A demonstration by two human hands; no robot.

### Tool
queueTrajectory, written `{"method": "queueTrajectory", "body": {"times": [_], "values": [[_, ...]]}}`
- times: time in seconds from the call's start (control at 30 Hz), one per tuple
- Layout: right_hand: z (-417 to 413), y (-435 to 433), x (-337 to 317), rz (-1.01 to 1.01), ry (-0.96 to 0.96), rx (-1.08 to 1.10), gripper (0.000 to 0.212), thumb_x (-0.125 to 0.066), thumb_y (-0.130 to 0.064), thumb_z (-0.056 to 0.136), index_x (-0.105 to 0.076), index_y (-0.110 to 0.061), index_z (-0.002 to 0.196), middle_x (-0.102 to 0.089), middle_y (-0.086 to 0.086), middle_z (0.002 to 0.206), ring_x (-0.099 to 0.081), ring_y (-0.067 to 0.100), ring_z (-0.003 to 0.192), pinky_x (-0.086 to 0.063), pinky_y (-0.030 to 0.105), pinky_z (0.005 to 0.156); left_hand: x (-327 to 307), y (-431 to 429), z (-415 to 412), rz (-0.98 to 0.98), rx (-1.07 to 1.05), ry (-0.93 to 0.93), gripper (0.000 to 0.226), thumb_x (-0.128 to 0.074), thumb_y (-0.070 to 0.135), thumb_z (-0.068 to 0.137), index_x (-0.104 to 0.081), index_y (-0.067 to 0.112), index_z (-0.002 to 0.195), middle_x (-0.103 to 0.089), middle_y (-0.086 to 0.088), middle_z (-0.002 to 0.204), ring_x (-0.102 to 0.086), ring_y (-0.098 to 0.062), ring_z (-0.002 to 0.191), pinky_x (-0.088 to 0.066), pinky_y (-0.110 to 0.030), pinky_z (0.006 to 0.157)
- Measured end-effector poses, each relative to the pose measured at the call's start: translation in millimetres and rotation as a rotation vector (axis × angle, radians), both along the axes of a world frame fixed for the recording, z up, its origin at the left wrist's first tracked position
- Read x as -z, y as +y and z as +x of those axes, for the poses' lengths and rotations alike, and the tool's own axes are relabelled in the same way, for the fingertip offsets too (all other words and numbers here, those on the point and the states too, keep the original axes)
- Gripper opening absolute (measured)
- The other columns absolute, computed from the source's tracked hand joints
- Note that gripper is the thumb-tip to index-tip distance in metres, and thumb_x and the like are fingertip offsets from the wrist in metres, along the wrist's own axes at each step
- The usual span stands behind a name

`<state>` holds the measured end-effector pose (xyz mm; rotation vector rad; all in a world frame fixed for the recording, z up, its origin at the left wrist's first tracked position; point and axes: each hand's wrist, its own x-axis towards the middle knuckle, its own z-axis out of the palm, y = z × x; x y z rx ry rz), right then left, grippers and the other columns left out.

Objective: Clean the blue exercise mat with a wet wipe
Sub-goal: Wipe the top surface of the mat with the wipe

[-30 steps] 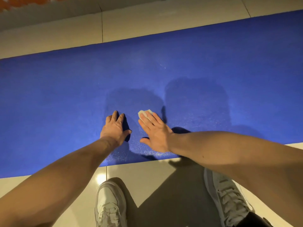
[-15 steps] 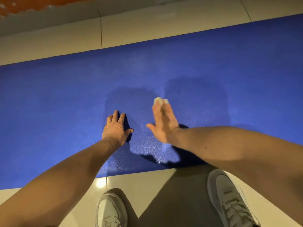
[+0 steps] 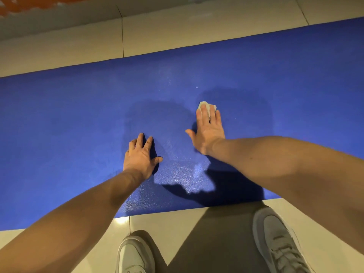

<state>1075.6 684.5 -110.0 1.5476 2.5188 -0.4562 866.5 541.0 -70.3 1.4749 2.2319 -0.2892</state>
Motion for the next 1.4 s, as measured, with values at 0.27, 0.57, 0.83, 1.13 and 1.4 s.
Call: {"method": "queueTrajectory", "body": {"times": [0.27, 0.57, 0.83, 1.13, 1.4], "values": [[-38.8, -46.5, 12.6, 0.126, 0.048, -0.735, 0.075, -0.034, -0.059, 0.102, -0.019, -0.014, 0.161, -0.003, 0.009, 0.17, 0.004, 0.034, 0.156, -0.004, 0.051, 0.125, 9.3, 2.5, -12.6, 0.163, -0.017, 0.026, 0.069, -0.046, 0.048, 0.101, -0.021, 0.019, 0.159, -0.012, -0.008, 0.166, -0.019, -0.034, 0.144, -0.026, -0.048, 0.117], [-9.8, 62.2, -1.8, -0.044, -0.162, -0.063, 0.08, -0.013, -0.066, 0.1, 0.014, -0.02, 0.16, 0.026, 0.001, 0.166, 0.027, 0.044, 0.148, 0.016, 0.056, 0.121, 7.8, 20.8, -18.3, 0.102, -0.048, 0.053, 0.078, -0.04, 0.062, 0.098, -0.016, 0.021, 0.16, -0.007, -0.007, 0.166, -0.015, -0.031, 0.146, -0.026, -0.048, 0.118], [-63.1, -3.4, 7.3, 0.123, 0.014, -0.525, 0.08, -0.036, -0.062, 0.099, -0.025, -0.011, 0.159, -0.01, 0.012, 0.169, -0.002, 0.042, 0.154, -0.005, 0.055, 0.124, 11.6, 43.6, -20.2, 0.138, -0.076, 0.047, 0.07, -0.04, 0.055, 0.101, -0.021, 0.02, 0.159, -0.009, -0.008, 0.166, -0.014, -0.033, 0.146, -0.025, -0.049, 0.117], [-16.2, 103.3, -4.5, 0.057, -0.056, -0.143, 0.075, -0.021, -0.054, 0.105, 0.011, -0.016, 0.161, 0.017, 0.002, 0.169, 0.018, 0.023, 0.155, 0.011, 0.045, 0.125, 13.8, 71.6, -24.6, 0.134, -0.087, 0.04, 0.076, -0.041, 0.06, 0.098, -0.017, 0.022, 0.159, -0.007, -0.007, 0.166, -0.011, -0.033, 0.148, -0.021, -0.048, 0.12], [-77.1, 29.1, 9.5, 0.126, 0.028, -0.372, 0.086, -0.034, -0.063, 0.1, -0.014, -0.006, 0.16, 0.0, 0.018, 0.168, 0.008, 0.038, 0.154, -0.001, 0.051, 0.125, 14.3, 80.9, -29.4, 0.122, -0.087, 0.045, 0.079, -0.042, 0.062, 0.097, -0.015, 0.023, 0.16, -0.004, -0.006, 0.167, -0.008, -0.032, 0.149, -0.019, -0.048, 0.121]]}}
